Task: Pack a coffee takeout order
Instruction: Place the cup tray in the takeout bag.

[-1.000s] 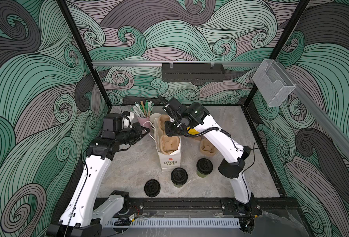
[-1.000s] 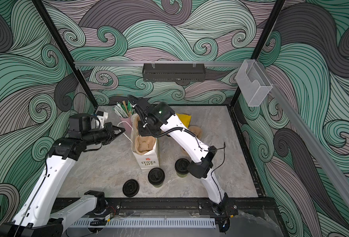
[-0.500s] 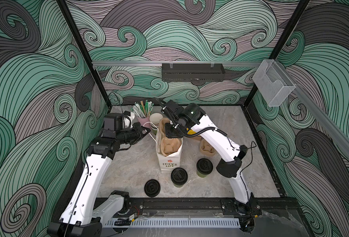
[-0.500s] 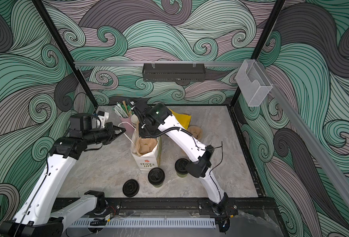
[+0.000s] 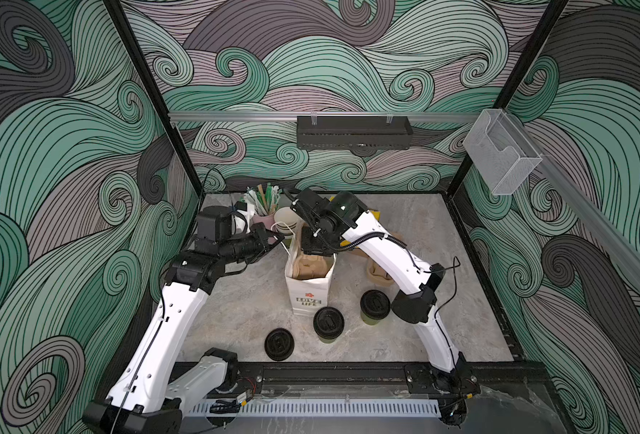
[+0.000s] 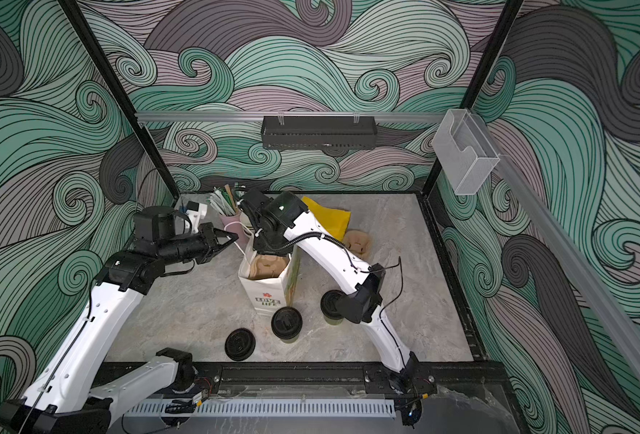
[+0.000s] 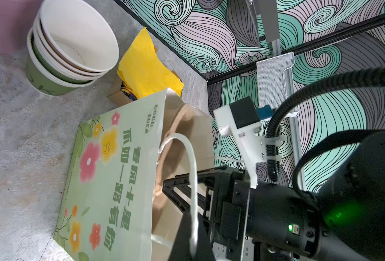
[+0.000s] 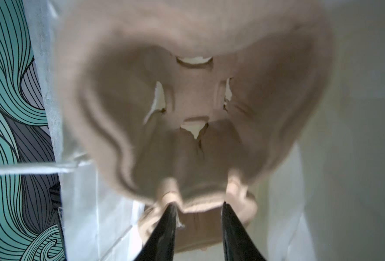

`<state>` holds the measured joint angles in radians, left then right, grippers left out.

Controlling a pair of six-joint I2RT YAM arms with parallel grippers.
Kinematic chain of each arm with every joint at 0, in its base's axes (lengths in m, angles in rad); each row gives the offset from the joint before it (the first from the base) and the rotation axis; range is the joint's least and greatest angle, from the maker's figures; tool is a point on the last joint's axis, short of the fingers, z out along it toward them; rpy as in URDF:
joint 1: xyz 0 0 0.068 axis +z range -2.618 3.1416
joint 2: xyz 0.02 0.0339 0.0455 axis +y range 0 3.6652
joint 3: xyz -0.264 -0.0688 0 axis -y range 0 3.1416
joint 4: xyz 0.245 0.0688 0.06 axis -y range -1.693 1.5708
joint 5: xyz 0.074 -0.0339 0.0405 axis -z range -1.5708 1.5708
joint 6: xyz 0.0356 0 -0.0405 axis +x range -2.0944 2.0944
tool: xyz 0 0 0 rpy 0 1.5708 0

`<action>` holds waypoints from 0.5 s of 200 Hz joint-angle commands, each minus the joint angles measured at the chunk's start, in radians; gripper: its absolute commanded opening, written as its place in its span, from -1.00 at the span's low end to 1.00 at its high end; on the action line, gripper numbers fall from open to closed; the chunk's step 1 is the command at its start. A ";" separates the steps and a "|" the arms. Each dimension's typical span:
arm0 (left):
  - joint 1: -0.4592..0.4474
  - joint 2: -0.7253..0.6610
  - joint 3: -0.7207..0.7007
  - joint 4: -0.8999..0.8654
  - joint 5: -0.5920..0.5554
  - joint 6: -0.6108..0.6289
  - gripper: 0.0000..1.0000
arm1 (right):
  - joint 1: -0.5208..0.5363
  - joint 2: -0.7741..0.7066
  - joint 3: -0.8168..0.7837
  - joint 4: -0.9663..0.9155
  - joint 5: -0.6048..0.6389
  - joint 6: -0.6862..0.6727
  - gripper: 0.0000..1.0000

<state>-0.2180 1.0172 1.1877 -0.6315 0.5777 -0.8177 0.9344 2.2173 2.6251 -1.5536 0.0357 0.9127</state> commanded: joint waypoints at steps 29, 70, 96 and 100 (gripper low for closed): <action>-0.015 -0.006 -0.003 0.023 -0.037 0.000 -1.00 | 0.010 -0.013 0.028 -0.033 0.026 0.079 -0.28; -0.017 -0.006 -0.003 0.007 -0.045 0.014 -1.00 | 0.009 -0.037 0.073 -0.031 -0.019 0.034 -0.20; -0.017 -0.010 -0.008 -0.001 -0.049 0.018 -1.00 | 0.008 -0.085 0.112 -0.002 -0.075 -0.062 -0.05; -0.017 -0.010 -0.010 -0.002 -0.049 0.018 -1.00 | 0.008 -0.097 0.111 0.006 -0.082 -0.077 -0.01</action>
<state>-0.2260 1.0172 1.1851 -0.6296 0.5411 -0.8196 0.9390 2.2074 2.7026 -1.5562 0.0059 0.9157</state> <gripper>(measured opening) 0.048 0.458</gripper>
